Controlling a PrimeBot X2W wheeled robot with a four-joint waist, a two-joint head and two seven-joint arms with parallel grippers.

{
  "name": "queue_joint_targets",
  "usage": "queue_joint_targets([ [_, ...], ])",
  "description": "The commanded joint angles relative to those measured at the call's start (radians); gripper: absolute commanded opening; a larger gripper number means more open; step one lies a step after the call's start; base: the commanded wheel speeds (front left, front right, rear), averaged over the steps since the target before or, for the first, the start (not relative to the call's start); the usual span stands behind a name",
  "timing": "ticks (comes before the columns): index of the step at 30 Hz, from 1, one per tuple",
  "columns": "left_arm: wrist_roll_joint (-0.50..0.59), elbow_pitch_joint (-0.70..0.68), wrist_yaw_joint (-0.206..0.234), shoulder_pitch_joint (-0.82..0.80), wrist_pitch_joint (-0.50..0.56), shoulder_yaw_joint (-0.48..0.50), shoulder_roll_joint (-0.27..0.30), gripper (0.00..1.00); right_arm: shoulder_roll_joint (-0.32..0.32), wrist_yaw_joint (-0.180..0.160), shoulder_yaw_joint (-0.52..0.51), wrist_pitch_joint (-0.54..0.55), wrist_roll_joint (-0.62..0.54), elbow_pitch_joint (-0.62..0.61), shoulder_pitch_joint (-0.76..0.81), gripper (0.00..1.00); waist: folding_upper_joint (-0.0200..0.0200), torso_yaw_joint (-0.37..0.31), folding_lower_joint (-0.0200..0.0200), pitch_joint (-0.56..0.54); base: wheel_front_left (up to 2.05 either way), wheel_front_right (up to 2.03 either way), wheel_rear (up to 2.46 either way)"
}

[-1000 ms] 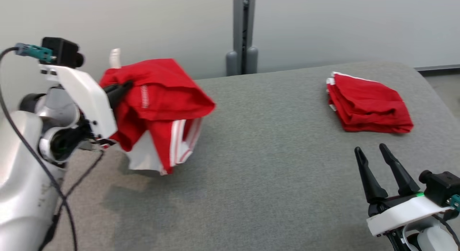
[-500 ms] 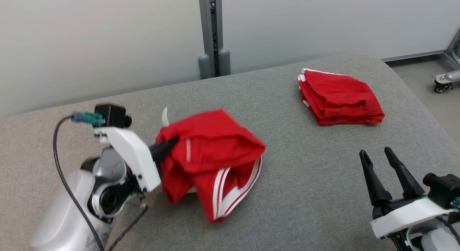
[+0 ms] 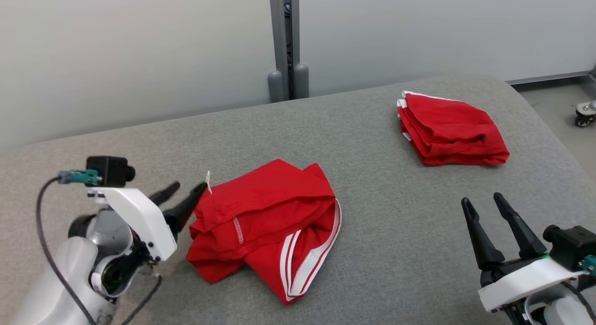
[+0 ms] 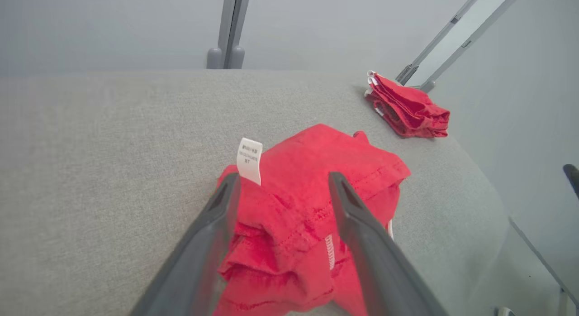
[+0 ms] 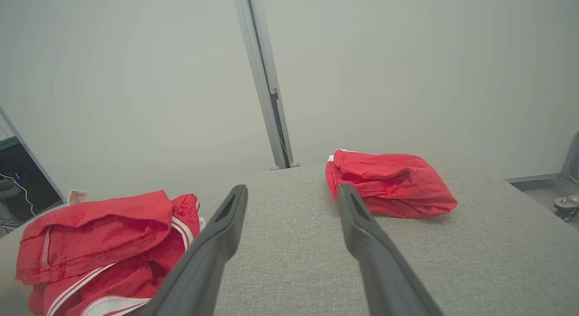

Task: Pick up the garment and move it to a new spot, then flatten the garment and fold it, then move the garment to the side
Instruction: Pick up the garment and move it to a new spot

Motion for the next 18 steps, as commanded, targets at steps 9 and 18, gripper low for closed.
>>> queue_joint_targets([
  [9,0.076,-0.213,0.068,0.08,-0.165,0.078,0.089,1.0,-0.007,0.0,-0.001,-0.004,-0.028,-0.021,-0.001,1.0,-0.0001,0.054,0.0,-0.029,0.0,0.0,0.0],
  [18,0.195,-0.318,0.172,0.262,-0.409,0.135,0.096,1.0,0.009,0.0,-0.045,-0.004,-0.062,-0.033,0.027,1.0,-0.0001,0.092,0.0,-0.04,0.0,0.0,0.0],
])
